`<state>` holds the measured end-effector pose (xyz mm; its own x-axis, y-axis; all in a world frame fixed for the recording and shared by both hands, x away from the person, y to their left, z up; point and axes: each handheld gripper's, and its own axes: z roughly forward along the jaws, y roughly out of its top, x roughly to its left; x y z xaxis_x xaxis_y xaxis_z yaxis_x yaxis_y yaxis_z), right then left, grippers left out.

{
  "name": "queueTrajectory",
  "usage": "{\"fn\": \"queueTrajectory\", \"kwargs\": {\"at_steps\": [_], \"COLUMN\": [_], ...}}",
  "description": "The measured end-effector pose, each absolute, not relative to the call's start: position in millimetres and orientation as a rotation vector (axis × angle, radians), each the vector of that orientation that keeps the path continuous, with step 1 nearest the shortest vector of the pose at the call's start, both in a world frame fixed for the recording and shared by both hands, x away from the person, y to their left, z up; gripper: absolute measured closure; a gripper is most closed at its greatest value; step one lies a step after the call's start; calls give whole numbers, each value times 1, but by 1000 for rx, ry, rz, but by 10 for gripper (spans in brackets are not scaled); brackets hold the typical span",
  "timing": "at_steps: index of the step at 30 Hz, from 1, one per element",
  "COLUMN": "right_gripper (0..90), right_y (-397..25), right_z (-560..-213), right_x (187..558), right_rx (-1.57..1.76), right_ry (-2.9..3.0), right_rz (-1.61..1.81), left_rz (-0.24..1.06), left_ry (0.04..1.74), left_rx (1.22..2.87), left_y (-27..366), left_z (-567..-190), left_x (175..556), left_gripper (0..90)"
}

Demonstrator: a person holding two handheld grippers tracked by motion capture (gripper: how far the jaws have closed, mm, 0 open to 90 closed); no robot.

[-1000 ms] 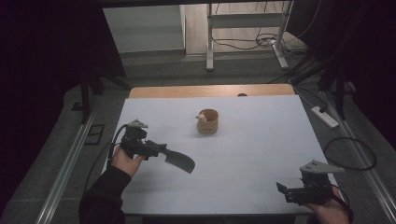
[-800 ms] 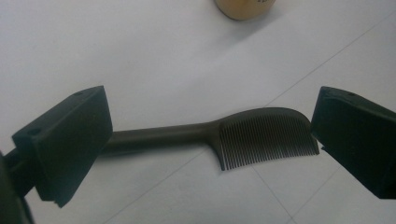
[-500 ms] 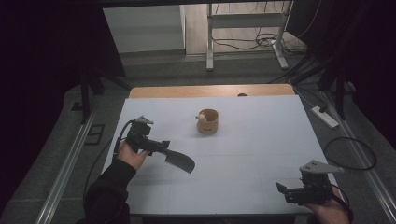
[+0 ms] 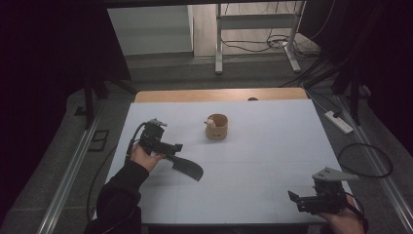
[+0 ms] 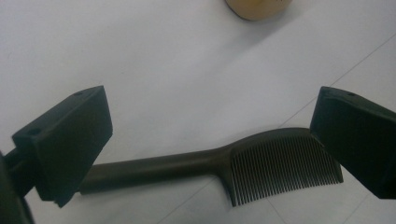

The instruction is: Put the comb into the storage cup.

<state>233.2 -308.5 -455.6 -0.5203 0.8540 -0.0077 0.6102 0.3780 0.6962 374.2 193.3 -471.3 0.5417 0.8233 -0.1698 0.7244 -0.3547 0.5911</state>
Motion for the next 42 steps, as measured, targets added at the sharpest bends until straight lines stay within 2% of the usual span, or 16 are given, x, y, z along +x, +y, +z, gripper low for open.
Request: {"fn": "queueTrajectory", "kwargs": {"at_steps": [6,7,8,9,10,11,14,17,18,19,21,42], "right_gripper": [0,0,0,0,0,0,0,0,0,0,0,0], "right_y": [-309,-309,-309,-309,-309,-309,-309,-308,-308,-308,-308,-307], "right_z": [-456,-456,-456,-456,-456,-456,-456,-456,-456,-456,-456,-456], "right_x": [233,233,233,233,233,233,233,233,233,233,233,233], "right_rx": [1276,1275,1275,1275,1275,1275,1276,1275,1274,1274,1275,1264], "right_ry": [2278,2278,2278,2279,2279,2279,2280,2280,2280,2280,2281,2290], "right_rz": [915,915,915,915,915,914,913,913,912,912,911,893], "left_rz": [233,228,228,241,250,254,255,269,270,264,261,224], "left_ry": [1255,1253,1246,1243,1237,1232,1226,1220,1219,1220,1223,1240], "left_rx": [2166,2161,2164,2172,2176,2182,2186,2183,2181,2179,2190,2241], "left_y": [190,191,191,191,192,192,193,195,195,196,197,202], "left_z": [-473,-474,-474,-474,-474,-475,-475,-473,-472,-471,-471,-504], "left_x": [380,380,380,380,380,380,380,380,380,381,382,385], "left_gripper": [46,87,204,264,264,355,542,686,791,791,869,887]}}
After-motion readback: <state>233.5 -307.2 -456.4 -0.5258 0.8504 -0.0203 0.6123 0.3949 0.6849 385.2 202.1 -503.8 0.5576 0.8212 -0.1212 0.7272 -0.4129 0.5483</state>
